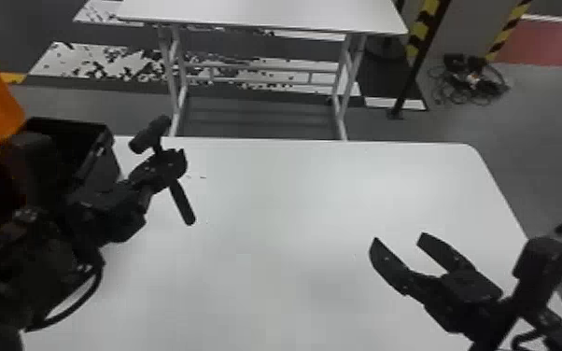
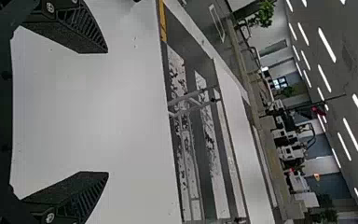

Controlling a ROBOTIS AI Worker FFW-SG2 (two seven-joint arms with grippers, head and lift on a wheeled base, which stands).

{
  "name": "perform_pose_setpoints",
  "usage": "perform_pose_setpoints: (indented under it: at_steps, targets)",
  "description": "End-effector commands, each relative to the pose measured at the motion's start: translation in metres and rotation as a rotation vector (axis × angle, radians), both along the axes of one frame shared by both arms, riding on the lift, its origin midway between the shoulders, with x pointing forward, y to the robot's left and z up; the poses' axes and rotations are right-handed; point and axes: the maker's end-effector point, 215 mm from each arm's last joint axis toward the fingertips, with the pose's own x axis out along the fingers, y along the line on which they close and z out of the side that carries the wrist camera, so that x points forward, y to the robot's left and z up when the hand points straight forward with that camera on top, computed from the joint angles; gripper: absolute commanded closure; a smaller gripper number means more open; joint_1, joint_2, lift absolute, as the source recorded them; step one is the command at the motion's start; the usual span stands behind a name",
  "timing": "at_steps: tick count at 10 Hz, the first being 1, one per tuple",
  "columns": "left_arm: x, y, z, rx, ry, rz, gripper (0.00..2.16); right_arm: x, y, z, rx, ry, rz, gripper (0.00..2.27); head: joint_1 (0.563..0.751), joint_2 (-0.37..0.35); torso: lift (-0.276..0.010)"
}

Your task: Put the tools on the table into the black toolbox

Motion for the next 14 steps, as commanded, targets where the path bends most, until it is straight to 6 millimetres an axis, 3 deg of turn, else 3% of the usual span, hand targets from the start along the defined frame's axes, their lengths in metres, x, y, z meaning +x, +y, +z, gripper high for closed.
perform_pose_setpoints:
  at_steps: [1,3,5,10,12,14]
  targets:
    - [0.008,0.035,0.016,0.04,-0.036,0.053,2.13,-0.004,-0.029,-0.004,0.011,-0.001,-0.058,0.09,0.695,-0.068,-0.075]
    - [0.015,0.076,0.03,0.098,-0.081,0.118,2.13,-0.006,-0.066,0.002,0.024,-0.046,-0.116,0.1,0.695,-0.057,-0.075]
    - [0.022,0.122,0.037,0.163,-0.129,0.21,2.13,-0.015,-0.09,-0.008,0.034,-0.036,-0.149,0.11,0.695,-0.043,-0.075]
    - [0.025,0.22,0.056,0.258,-0.244,0.392,2.13,-0.024,-0.113,-0.017,0.03,-0.041,-0.191,0.11,0.695,0.048,-0.075]
    - [0.017,0.238,0.052,0.277,-0.327,0.44,2.13,-0.025,-0.117,-0.013,0.024,-0.067,-0.192,0.12,0.695,0.088,-0.075]
    - [0.004,0.239,0.05,0.263,-0.431,0.469,2.07,-0.024,-0.125,-0.004,0.024,-0.112,-0.203,0.12,0.695,0.102,-0.075]
